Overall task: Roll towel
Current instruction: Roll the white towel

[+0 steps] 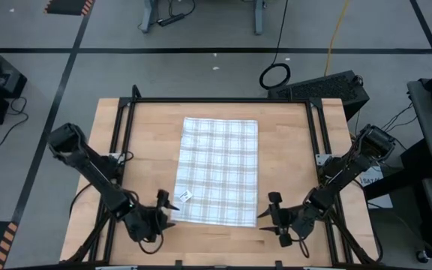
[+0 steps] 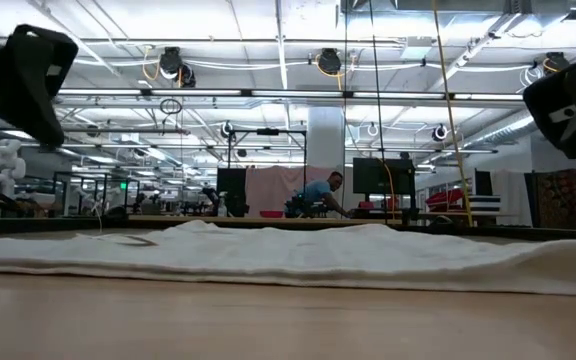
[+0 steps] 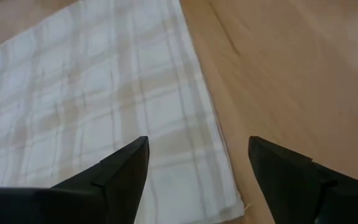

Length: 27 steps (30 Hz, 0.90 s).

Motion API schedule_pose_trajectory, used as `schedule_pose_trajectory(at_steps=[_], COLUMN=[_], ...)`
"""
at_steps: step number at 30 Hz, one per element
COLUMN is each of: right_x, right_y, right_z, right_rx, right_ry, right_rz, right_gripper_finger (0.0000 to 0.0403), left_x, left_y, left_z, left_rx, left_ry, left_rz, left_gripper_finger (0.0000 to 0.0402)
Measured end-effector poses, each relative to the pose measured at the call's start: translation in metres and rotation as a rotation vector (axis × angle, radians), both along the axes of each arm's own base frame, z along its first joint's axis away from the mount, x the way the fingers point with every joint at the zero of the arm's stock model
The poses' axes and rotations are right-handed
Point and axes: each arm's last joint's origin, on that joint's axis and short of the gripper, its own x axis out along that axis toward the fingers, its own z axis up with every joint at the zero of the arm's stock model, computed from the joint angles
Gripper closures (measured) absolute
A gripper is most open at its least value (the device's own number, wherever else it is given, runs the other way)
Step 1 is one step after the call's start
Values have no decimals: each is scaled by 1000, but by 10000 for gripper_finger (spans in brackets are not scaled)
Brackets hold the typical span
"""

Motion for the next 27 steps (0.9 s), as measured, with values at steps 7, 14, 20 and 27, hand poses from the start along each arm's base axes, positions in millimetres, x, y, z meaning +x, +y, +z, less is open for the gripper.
schedule_pose_trajectory(at_steps=[7,14,20,27], right_x=[1,0,-1,0], right_y=[-1,-1,-2,-1], right_z=[-1,-2,-3,-13], right_rx=[66,62,20,-18], right_ry=[23,34,42,76], right_rz=[-40,-44,-32,-3], right_gripper_finger=[220,220,220,220], left_x=[1,-4,-8,-8], left_y=[-4,-6,-3,-2], left_z=[-17,-23,-26,-26], left_rx=[29,52,93,122], left_ry=[80,157,194,197], left_rz=[-54,-123,-124,-142], left_gripper_finger=[120,120,121,152])
